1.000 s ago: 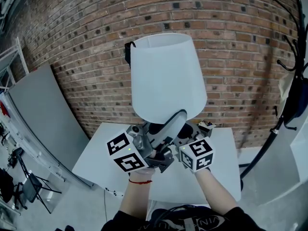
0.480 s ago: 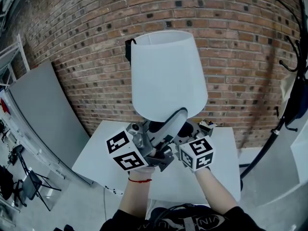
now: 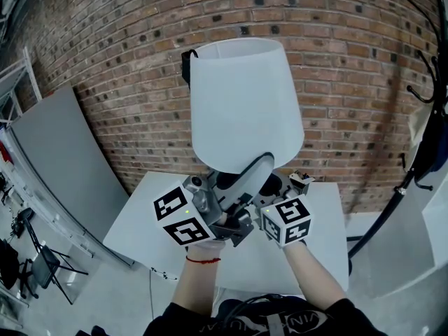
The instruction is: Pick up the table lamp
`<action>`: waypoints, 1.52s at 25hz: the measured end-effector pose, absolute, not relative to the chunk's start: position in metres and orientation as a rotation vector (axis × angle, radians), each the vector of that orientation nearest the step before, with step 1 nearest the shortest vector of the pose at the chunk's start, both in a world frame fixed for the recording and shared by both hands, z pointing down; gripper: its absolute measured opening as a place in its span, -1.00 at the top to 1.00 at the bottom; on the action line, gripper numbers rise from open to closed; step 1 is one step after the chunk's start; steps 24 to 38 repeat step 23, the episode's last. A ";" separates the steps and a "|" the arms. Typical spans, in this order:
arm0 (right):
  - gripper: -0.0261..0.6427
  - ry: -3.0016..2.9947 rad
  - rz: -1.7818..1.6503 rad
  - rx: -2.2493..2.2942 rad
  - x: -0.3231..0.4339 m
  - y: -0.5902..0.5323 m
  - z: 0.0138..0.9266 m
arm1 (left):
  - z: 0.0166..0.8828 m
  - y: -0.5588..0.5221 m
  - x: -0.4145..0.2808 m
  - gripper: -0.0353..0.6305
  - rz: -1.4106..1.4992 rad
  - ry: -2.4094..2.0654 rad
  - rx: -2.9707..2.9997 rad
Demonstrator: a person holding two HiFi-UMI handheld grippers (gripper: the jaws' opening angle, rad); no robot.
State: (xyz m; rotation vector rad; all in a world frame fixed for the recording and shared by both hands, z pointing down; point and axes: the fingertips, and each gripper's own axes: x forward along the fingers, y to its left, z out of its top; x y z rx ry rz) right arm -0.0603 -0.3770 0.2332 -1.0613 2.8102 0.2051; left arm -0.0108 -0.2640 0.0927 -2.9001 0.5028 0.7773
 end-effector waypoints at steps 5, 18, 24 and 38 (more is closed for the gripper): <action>0.47 2.806 0.209 -1.070 -0.059 -0.377 0.233 | 0.093 -0.263 -0.010 0.86 0.780 0.496 -2.902; 0.47 2.795 0.213 -1.080 -0.054 -0.377 0.232 | 0.093 -0.263 -0.005 0.86 0.774 0.486 -2.906; 0.47 2.793 0.214 -1.083 -0.053 -0.378 0.232 | 0.093 -0.263 -0.004 0.86 0.770 0.483 -2.906; 0.47 2.793 0.214 -1.083 -0.053 -0.378 0.232 | 0.093 -0.263 -0.004 0.86 0.770 0.483 -2.906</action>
